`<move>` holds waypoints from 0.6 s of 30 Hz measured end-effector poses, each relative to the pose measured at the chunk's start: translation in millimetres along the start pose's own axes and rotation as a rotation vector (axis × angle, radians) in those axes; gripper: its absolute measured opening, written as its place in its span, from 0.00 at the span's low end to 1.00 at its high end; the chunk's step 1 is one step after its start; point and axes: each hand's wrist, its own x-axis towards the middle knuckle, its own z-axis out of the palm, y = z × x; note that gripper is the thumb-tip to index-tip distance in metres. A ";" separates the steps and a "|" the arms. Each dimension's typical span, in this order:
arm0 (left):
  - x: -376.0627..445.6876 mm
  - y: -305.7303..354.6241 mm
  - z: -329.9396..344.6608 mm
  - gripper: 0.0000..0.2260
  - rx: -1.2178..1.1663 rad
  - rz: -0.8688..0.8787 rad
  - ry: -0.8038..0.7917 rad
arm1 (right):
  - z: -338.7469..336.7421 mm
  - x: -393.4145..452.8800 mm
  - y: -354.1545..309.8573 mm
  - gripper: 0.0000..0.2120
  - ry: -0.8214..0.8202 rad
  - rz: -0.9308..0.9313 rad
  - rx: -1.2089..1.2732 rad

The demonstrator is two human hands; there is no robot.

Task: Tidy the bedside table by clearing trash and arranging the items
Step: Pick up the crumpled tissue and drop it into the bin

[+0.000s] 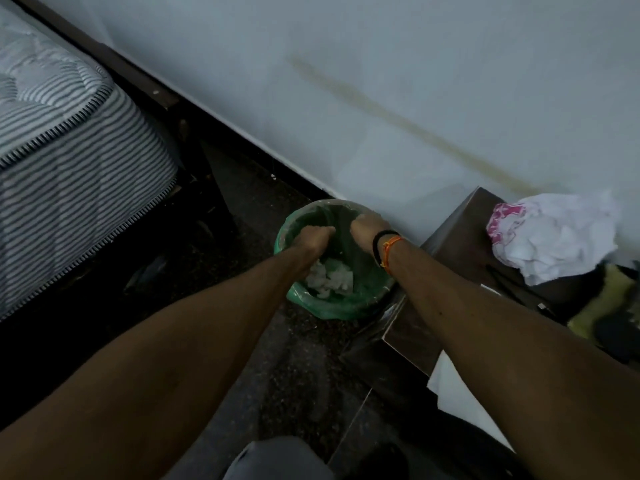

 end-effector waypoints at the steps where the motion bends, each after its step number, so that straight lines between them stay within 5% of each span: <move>1: -2.6 2.8 0.6 0.11 0.104 0.067 0.009 | -6.5 -6.7 -1.3 0.18 0.031 -0.032 -0.032; 5: -28.4 28.5 11.2 0.14 0.428 0.291 0.025 | -43.6 -36.0 3.4 0.14 0.135 -0.180 0.021; 13: -99.6 91.7 63.1 0.14 0.651 0.624 0.024 | -128.7 -98.4 35.0 0.12 0.482 -0.301 0.173; 18: -133.0 115.4 111.5 0.28 0.725 0.778 -0.103 | -191.7 -134.9 64.2 0.11 0.791 -0.314 0.123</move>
